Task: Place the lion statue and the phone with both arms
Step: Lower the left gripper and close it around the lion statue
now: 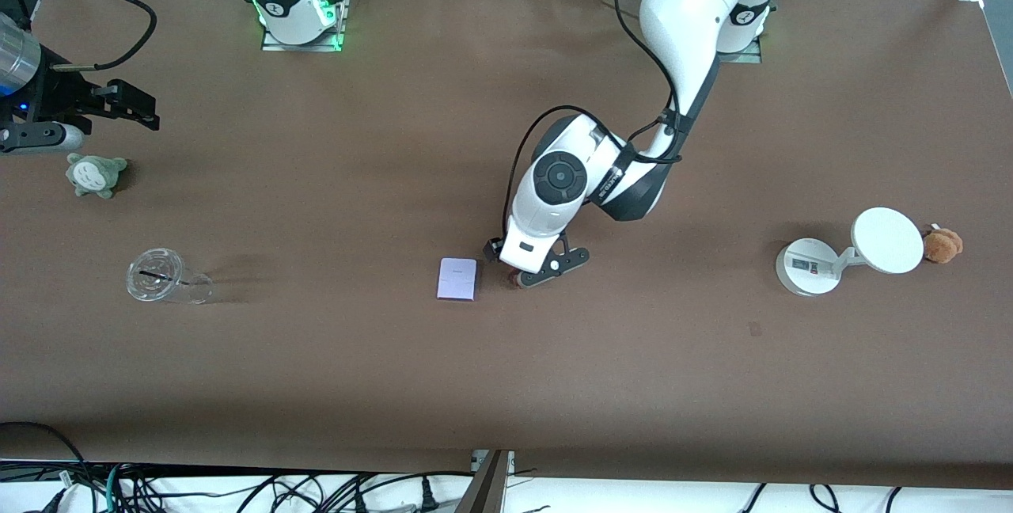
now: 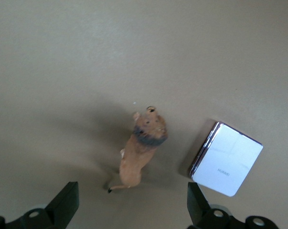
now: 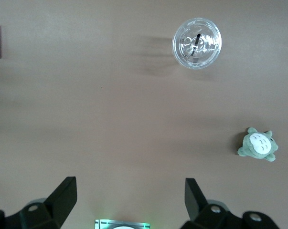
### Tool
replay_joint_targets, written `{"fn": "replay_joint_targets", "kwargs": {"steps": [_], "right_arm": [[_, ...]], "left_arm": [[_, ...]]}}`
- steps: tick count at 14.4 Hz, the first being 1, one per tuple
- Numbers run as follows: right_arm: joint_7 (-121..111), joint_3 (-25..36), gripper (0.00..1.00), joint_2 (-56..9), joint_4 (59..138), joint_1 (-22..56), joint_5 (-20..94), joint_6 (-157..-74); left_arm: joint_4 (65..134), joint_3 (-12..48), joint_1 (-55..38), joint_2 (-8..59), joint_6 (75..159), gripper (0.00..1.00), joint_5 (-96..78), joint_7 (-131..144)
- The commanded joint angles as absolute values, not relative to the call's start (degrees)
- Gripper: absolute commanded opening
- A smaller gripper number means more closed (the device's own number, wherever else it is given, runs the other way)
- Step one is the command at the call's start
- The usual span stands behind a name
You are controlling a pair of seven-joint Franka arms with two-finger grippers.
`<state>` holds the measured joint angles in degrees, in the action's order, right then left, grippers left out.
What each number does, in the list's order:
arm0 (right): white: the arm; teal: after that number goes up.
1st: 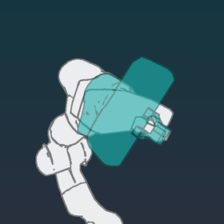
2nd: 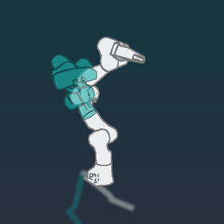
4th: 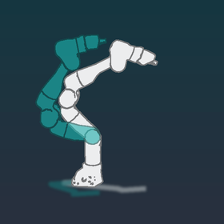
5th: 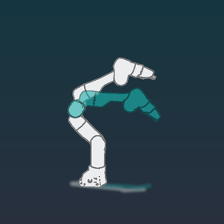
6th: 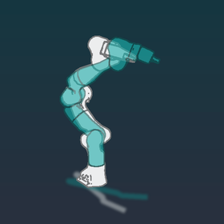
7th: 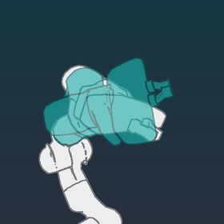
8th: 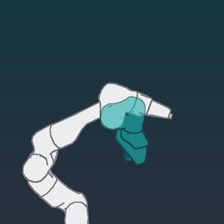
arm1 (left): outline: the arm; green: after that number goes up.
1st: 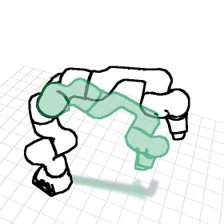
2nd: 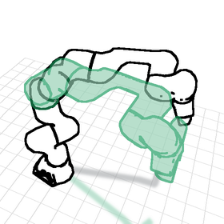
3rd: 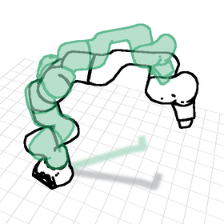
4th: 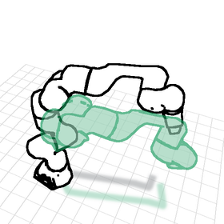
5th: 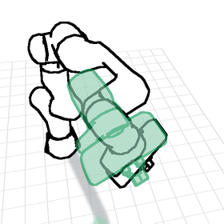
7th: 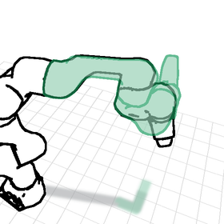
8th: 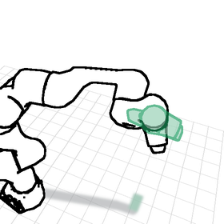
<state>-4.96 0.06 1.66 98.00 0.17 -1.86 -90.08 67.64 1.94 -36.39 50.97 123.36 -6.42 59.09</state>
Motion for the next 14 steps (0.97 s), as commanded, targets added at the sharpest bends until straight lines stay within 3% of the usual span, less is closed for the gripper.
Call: {"fn": "replay_joint_targets", "kwargs": {"steps": [1,8,13,14], "right_arm": [[-5.4,0.1,1.0,1.1,96.7,0.3,-1.0,-89.7],[-5.1,0.0,1.0,1.1,96.7,0.4,-1.0,-89.7],[-5.1,0.0,1.0,1.1,96.7,0.5,-1.0,-89.7],[-5.1,0.0,1.0,1.1,96.7,0.5,-1.0,-89.6]], "left_arm": [[61.7,0.7,-37.9,54.9,123.0,1.0,-3.1,59.5],[62.1,0.7,-38.4,57.0,125.3,1.0,-0.1,56.3],[62.4,0.8,-38.4,57.0,125.4,0.46,-0.3,54.1],[62.5,0.8,-38.4,57.1,125.7,0.4,-0.3,54.1]]}}
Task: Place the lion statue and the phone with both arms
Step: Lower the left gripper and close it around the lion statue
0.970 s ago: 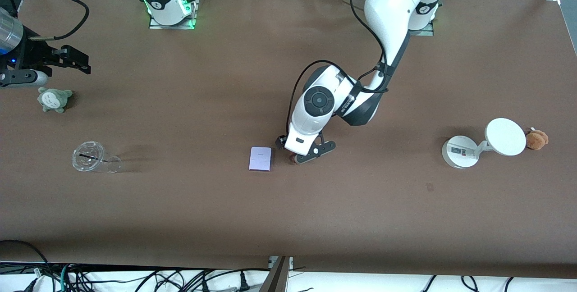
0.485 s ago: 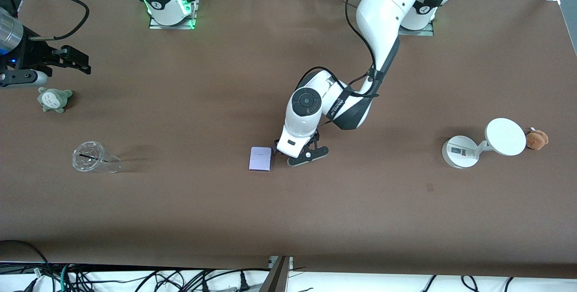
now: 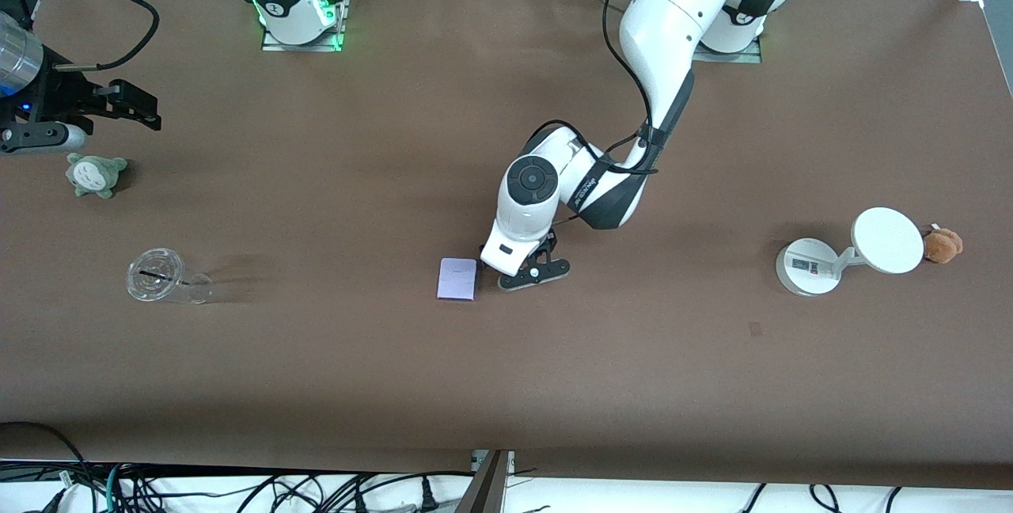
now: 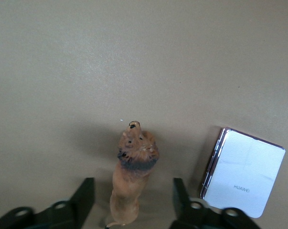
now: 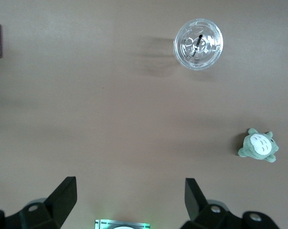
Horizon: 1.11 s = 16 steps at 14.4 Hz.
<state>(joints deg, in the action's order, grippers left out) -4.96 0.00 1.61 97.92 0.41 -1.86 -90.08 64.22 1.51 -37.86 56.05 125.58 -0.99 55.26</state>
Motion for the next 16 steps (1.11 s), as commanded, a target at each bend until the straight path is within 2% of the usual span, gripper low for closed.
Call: {"fn": "replay_joint_targets", "kwargs": {"steps": [1,9,10,12,16], "right_arm": [[-5.1,-0.1,1.0,1.1,96.7,0.5,-1.0,-89.6],[-5.3,-0.1,1.0,1.1,96.7,0.5,-1.0,-89.5],[-5.7,-0.1,1.0,1.1,96.7,0.5,-1.1,-89.5],[-5.4,-0.1,1.0,0.6,96.6,0.7,-1.1,-89.5],[-4.8,-0.1,1.0,0.4,96.6,0.9,-1.4,-89.4]], "left_arm": [[62.6,0.8,-38.4,57.4,126.3,0.36,-0.3,54.1],[62.9,0.8,-38.5,58.0,128.1,0.4,-0.1,54.1],[62.9,0.8,-38.5,58.1,128.1,0.36,-0.1,54.1],[62.9,0.8,-38.4,58.0,128.0,0.0,-0.2,53.4],[62.9,0.8,-37.0,55.6,127.1,0.0,0.2,52.5]]}}
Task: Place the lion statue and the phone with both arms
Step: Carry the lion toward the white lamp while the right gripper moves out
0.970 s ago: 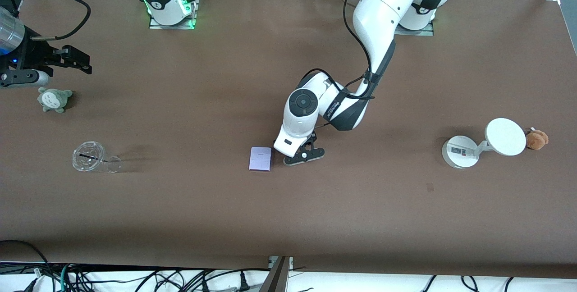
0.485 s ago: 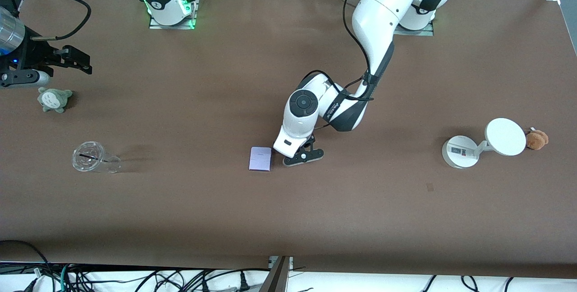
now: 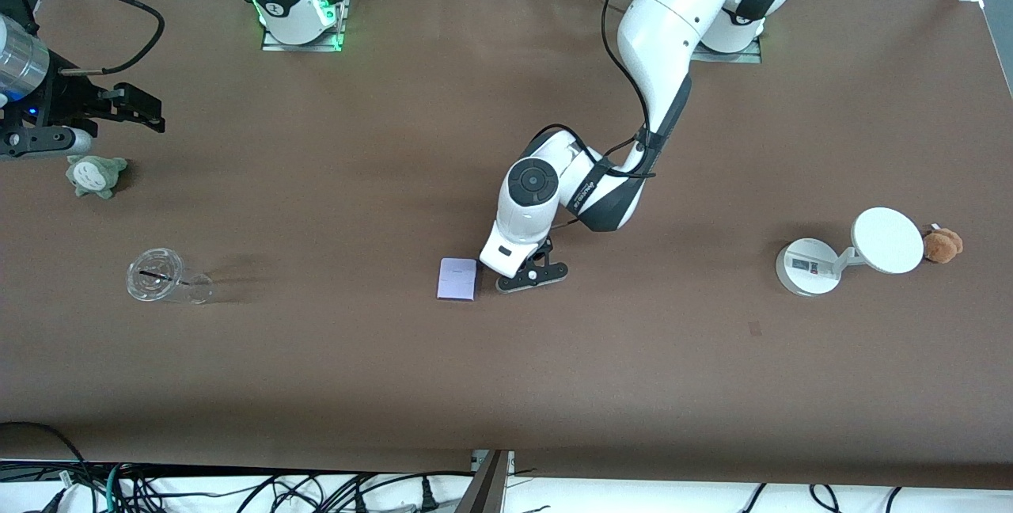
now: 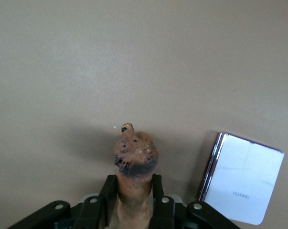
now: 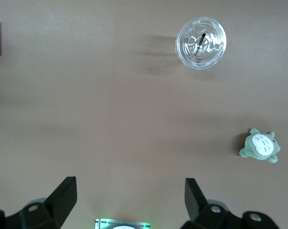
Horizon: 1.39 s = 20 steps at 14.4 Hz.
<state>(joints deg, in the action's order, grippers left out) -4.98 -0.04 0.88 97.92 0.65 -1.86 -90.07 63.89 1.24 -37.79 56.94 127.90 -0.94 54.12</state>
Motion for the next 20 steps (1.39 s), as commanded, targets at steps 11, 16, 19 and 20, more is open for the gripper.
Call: {"fn": "replay_joint_targets", "kwargs": {"steps": [11,16,19,20], "right_arm": [[12.4,-0.2,1.0,-6.8,88.7,11.8,-0.2,-90.2],[19.6,-0.2,1.0,-15.2,81.3,15.9,3.8,-92.2],[23.1,-0.2,1.0,-19.2,80.9,19.3,3.7,-98.2],[25.0,-0.2,1.0,-20.7,80.9,20.5,3.7,-100.2]], "left_arm": [[88.0,1.8,-15.0,34.7,121.1,0.0,-1.1,19.1],[92.2,3.1,-7.7,34.7,124.4,0.0,-2.1,13.4],[96.2,3.0,-6.1,33.8,127.7,0.0,-1.6,12.3],[98.2,3.0,-5.7,33.1,129.6,0.0,-1.2,12.3]]}}
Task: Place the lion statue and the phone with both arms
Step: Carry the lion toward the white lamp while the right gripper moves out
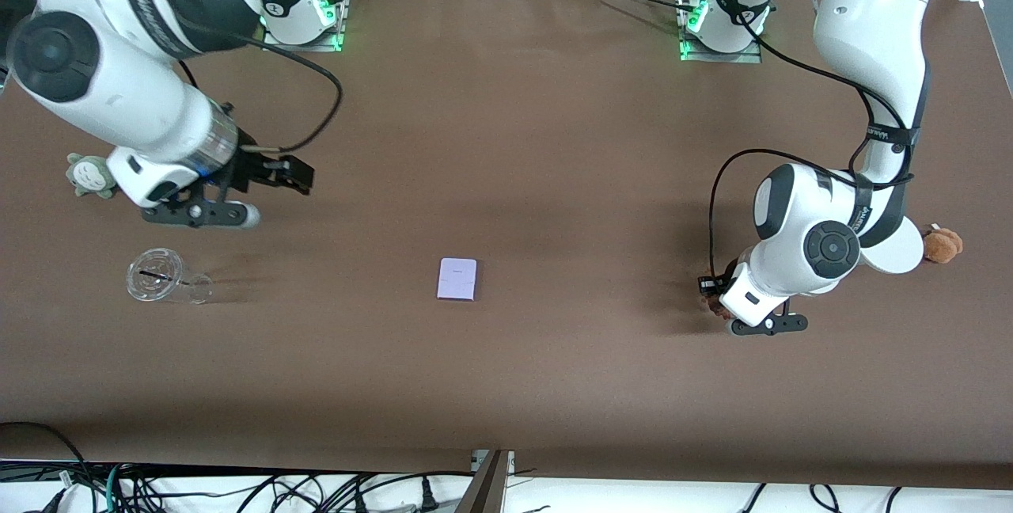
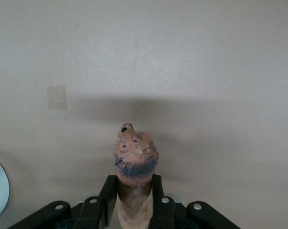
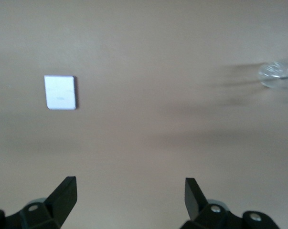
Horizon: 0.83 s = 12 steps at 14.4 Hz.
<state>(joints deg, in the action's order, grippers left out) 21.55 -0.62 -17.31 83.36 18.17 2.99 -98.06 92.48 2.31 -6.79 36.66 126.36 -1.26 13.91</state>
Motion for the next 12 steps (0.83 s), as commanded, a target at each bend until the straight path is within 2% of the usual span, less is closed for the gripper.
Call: {"fn": "replay_joint_targets", "kwargs": {"steps": [1,5,9,12], "right_arm": [[26.4,-0.2,1.0,-22.6,80.9,21.9,3.6,-102.6],[30.4,-0.1,1.0,-29.3,80.9,26.2,3.4,-111.3],[31.0,-0.1,1.0,-34.8,80.9,28.5,3.2,-116.8],[32.5,0.0,1.0,-38.0,80.9,30.2,3.1,-121.1]], "left_arm": [[100.3,2.8,-5.5,32.2,131.0,0.0,-0.4,12.3],[103.3,2.8,-3.7,30.6,132.4,0.0,4.0,12.2],[107.5,2.9,-1.2,30.8,140.1,0.0,5.4,9.4],[108.4,3.0,0.1,31.2,142.4,0.0,5.4,8.7]]}}
